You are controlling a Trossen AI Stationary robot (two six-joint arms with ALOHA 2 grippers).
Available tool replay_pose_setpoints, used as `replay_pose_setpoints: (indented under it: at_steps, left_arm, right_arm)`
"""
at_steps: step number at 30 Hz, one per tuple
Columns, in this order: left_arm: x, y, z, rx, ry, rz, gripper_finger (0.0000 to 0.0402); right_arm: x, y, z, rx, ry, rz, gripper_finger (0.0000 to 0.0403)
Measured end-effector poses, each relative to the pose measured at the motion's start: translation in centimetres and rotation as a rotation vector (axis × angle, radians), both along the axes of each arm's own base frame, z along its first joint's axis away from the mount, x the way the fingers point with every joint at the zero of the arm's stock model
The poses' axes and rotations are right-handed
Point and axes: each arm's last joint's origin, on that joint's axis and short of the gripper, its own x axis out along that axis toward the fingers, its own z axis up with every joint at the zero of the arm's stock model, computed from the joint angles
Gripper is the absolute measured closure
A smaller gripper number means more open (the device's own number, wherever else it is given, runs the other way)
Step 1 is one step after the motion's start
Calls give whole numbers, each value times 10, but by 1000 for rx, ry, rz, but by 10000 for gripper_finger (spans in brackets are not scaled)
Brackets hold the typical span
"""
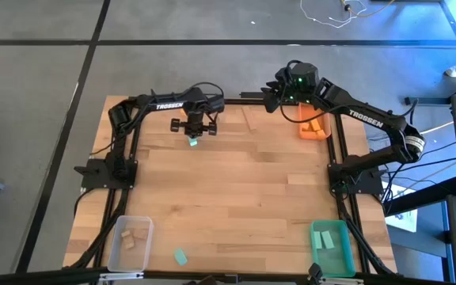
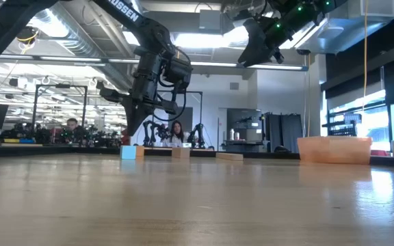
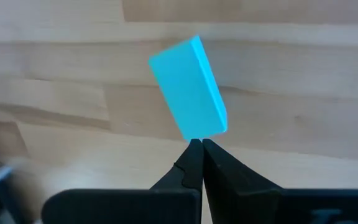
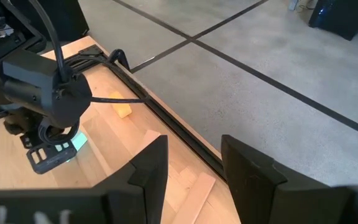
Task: Sort & place blocks by color
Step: Put the blue block into the green bin
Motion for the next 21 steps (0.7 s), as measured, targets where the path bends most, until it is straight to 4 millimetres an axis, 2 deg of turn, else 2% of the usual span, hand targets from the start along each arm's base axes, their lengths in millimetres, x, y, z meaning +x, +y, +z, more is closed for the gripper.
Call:
replay_pose_setpoints:
  at_steps: [6, 8, 17, 21]
  left_arm:
    - [1, 4, 0, 21, -24, 53, 400]
    - [2, 5, 0, 13, -48, 117, 393]
    - [0, 8, 0, -34, -64, 194, 348]
    - [-5, 13, 0, -48, -51, 216, 309]
  right_arm:
    - [0, 0, 0, 0, 0, 0, 254]
    - [0, 0, 0, 0, 0, 0, 254]
    - [0, 0, 0, 0, 0, 0, 253]
    - [0, 0, 0, 0, 0, 0, 254]
